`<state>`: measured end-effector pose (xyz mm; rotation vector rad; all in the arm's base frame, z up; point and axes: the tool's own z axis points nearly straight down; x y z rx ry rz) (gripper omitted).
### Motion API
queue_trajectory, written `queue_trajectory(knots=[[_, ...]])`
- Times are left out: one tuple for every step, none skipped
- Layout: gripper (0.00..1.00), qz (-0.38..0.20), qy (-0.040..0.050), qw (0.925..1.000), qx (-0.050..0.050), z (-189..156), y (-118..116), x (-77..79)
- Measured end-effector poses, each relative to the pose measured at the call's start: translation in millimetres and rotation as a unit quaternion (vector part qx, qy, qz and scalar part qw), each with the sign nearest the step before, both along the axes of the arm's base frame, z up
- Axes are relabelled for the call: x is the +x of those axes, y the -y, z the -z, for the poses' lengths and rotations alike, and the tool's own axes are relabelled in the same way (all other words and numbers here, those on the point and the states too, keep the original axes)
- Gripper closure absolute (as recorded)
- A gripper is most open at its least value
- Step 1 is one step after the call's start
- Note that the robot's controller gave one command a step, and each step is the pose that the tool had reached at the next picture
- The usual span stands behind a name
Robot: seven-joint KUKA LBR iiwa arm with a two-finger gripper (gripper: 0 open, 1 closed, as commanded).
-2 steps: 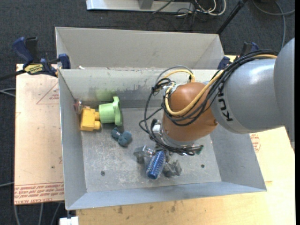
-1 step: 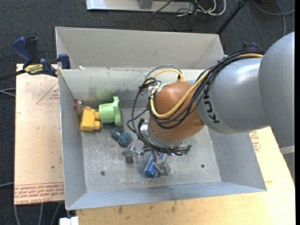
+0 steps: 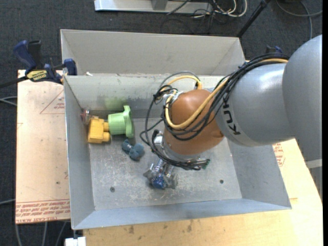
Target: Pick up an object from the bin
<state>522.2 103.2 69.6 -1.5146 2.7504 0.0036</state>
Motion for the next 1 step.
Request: queue_trajectory(knots=[[1.0,0.009,0.0043,1.0,0.0,-151.8,11.3,17.0]])
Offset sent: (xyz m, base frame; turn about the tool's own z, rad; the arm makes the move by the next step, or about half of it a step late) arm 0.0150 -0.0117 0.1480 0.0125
